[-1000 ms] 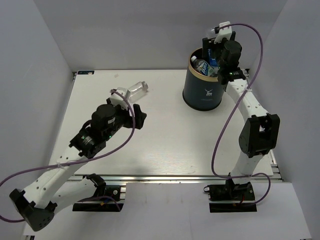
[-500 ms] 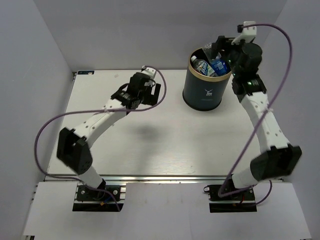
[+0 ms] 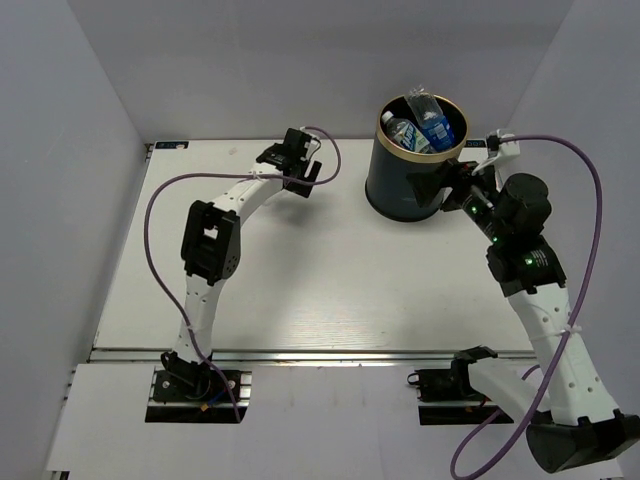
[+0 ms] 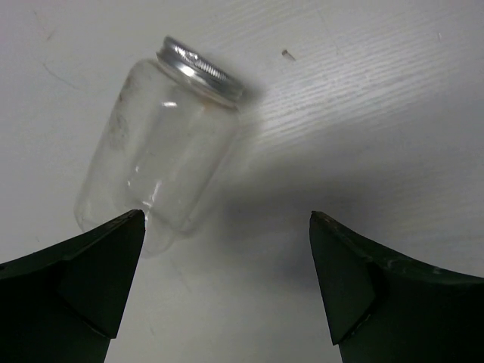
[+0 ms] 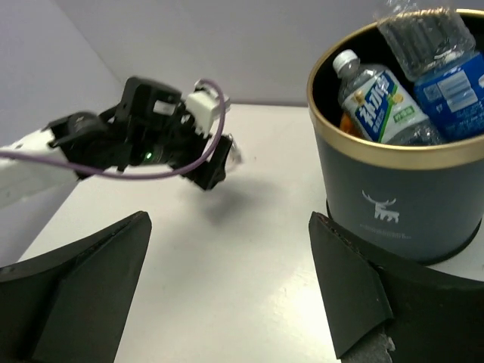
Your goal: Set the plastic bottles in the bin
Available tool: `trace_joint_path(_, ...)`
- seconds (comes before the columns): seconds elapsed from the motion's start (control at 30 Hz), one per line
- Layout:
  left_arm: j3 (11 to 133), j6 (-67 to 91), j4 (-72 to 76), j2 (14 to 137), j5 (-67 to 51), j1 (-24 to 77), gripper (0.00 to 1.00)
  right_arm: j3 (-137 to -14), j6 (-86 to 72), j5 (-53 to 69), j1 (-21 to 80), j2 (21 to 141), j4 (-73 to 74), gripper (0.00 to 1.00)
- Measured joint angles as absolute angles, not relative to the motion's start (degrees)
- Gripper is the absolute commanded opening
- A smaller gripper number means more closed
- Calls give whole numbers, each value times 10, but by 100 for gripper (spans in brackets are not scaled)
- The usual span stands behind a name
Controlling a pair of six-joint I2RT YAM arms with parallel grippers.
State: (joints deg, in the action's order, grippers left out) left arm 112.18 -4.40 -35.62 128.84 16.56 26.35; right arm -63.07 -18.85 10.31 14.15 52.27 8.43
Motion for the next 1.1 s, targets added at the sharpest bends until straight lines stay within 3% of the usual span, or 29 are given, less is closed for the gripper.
trace_joint_path(0.47,1201,-161,-275,1353,232,255,100,-567,-156,133,152,448,182,90)
trace_joint_path(0.93,1180,-195,-225,1419,236,210,100,-555,-142,121,159,434,186,90)
trace_joint_path(1.03,1177,-196,-217,1419,228,207,92,-555,-142,120,159,431,185,90)
trace_joint_path(1.1,1179,-188,-221,1419,214,204,69,-555,-143,119,159,428,186,90)
